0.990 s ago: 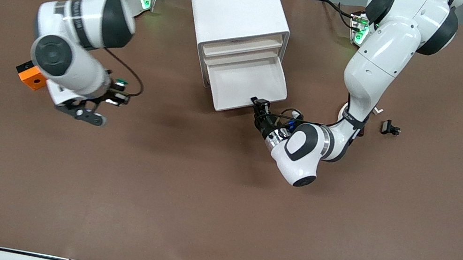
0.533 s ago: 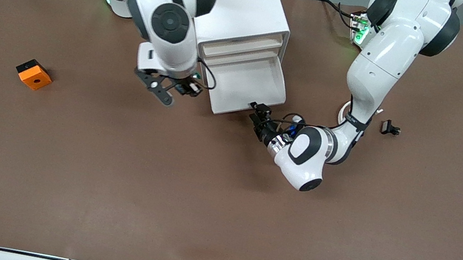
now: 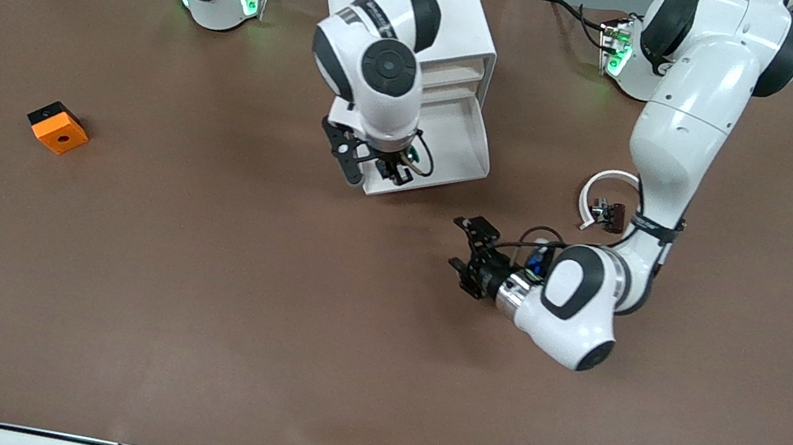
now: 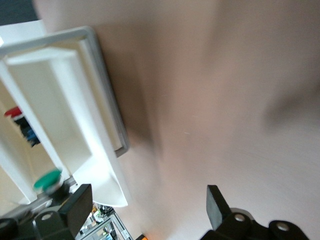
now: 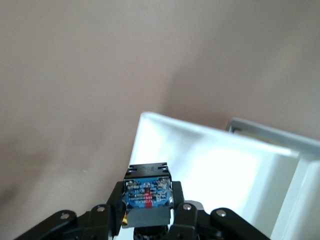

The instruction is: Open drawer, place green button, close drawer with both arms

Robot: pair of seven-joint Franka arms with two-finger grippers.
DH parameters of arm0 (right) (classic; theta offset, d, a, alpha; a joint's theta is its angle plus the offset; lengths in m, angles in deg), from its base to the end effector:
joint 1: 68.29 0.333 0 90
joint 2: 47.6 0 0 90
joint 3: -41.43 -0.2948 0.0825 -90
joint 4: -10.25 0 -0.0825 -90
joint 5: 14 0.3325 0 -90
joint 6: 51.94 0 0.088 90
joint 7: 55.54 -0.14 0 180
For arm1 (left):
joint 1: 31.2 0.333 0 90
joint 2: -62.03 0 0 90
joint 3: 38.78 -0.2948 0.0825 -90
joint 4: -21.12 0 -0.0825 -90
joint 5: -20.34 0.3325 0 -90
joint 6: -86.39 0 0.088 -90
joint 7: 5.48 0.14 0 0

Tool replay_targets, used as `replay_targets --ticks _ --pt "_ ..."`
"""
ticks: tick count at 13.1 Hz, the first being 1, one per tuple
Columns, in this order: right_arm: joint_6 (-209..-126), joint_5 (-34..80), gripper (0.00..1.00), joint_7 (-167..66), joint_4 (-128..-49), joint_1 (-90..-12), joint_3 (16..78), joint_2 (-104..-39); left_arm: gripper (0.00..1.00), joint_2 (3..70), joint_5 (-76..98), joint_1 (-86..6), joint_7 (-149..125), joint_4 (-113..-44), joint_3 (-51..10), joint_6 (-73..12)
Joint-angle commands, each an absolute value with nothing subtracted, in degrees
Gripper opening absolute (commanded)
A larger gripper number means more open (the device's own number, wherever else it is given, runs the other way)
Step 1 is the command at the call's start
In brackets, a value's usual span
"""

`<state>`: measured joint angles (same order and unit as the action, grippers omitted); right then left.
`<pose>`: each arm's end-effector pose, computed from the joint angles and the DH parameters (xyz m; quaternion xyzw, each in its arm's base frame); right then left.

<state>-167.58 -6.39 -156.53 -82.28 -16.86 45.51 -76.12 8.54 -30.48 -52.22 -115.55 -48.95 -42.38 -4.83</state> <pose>0.4051 0.4635 0.3051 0.8777 -0.4751 -0.0523 0.0332 0.5697 -0.3009 0.1994 -0.5181 -0.7211 0.4565 0.0566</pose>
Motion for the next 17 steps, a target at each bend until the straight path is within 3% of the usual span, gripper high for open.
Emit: replay_targets --ticks 1,5,12,13,14,15,16,17 --pt "-166.8 -5.8 0.11 -161.0 -80.8 -13.5 46.2 -78.2 1.0 12.4 -30.6 -52.2 -101.5 -49.4 -46.7 -2.8" --pt "-166.9 -4.9 0.13 -163.1 -80.9 -11.7 46.1 -79.9 1.0 18.4 -28.8 -52.0 -86.7 -49.5 -52.3 -2.3" --pt "-167.2 -3.8 0.23 -163.8 -80.8 -12.2 46.2 -81.3 1.0 26.2 1.2 -56.5 -62.0 -50.6 -51.1 -0.4" --pt "-167.3 -3.8 0.3 -163.8 -80.8 -12.2 46.2 -81.5 1.0 26.6 3.5 -56.9 -55.1 -50.7 -50.9 -0.4" --pt "-167.3 -3.8 0.46 -163.8 -80.6 -12.2 46.2 -81.9 1.0 27.3 4.6 -57.0 -48.5 -50.9 -50.8 -0.4" --pt "-167.2 -3.8 0.53 -163.8 -80.5 -12.0 46.2 -81.9 1.0 27.8 4.7 -57.0 -44.1 -51.4 -50.9 -0.4" --pt "-166.8 -3.8 0.9 -163.8 -80.4 -12.1 46.3 -81.8 1.0 28.9 4.7 -57.0 -41.5 -52.5 -50.9 -0.6" --pt "-166.5 -3.9 1.0 -163.6 -80.2 -12.2 46.3 -81.5 1.0 30.5 4.9 -57.2 -40.1 -54.7 -50.9 -1.9"
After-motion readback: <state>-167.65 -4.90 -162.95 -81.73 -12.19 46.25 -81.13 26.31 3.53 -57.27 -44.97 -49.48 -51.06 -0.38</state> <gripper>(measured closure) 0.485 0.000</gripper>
